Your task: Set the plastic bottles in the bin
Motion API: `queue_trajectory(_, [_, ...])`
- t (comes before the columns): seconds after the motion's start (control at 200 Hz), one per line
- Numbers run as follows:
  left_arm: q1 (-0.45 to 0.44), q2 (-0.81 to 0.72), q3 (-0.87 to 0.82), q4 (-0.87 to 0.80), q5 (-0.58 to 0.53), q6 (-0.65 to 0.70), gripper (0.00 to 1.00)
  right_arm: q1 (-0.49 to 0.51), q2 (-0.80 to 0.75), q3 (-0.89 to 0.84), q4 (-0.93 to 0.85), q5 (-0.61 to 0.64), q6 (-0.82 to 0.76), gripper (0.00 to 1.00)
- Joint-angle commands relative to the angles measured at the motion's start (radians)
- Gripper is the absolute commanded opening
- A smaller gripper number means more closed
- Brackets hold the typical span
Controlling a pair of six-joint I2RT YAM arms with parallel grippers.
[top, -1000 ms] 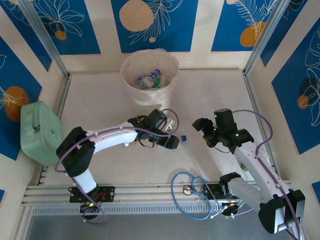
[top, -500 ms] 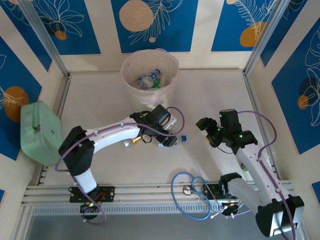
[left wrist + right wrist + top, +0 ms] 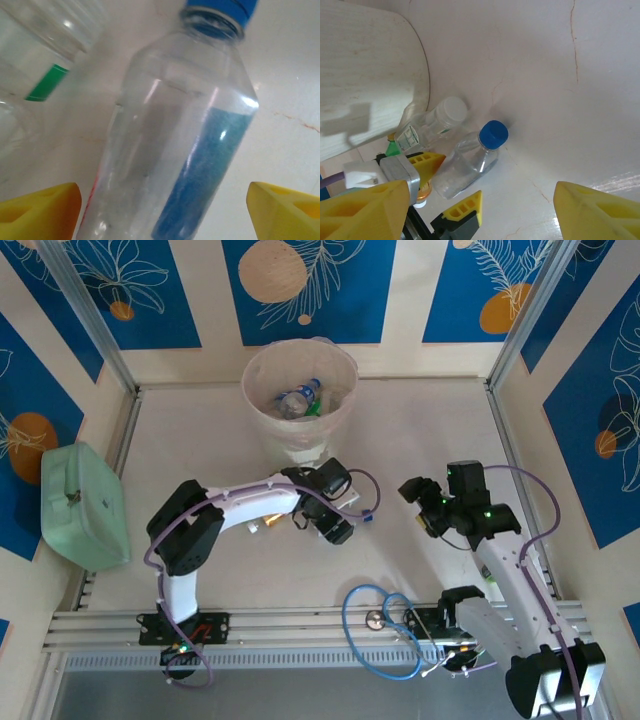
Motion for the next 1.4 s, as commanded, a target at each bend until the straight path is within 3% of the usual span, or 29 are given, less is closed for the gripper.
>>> queue_trajectory(0.0, [-0.043, 0.019, 0.018, -0.046, -0.004, 0.033, 0.83, -0.018, -0.013, 0.021, -0.029, -0.038, -0.024, 0.77])
queue_trajectory(0.145, [-0.057, 0.034, 0.019, -0.050, -0.080, 0.030, 0.76, -0.035, -0.014, 0.025, -0.031, -0.050, -0.030, 0.77])
queue_trajectory(0.48, [-0.061, -0.040, -0.036, 0.008, -0.130, 0.021, 0.56, -0.066, -0.047, 0.010, -0.039, -0.071, -0.038, 0.76])
queue_trajectory(0.91, [-0.071, -0.367, -0.094, 0.027, -0.116, -0.043, 0.55, -0.086, -0.047, 0.181, -0.004, -0.221, -0.181, 0.77])
queue_trajectory(1.08, [-0.069, -0.463, -0.138, 0.026, -0.119, -0.064, 0.55, 0.011, -0.029, 0.269, 0.033, -0.258, -0.230, 0.76])
queue_trajectory(1.396, [-0.055, -0.594, -0.231, 0.119, -0.046, -0.112, 0.58, 0.277, 0.031, 0.325, 0.107, -0.190, -0.283, 0.76])
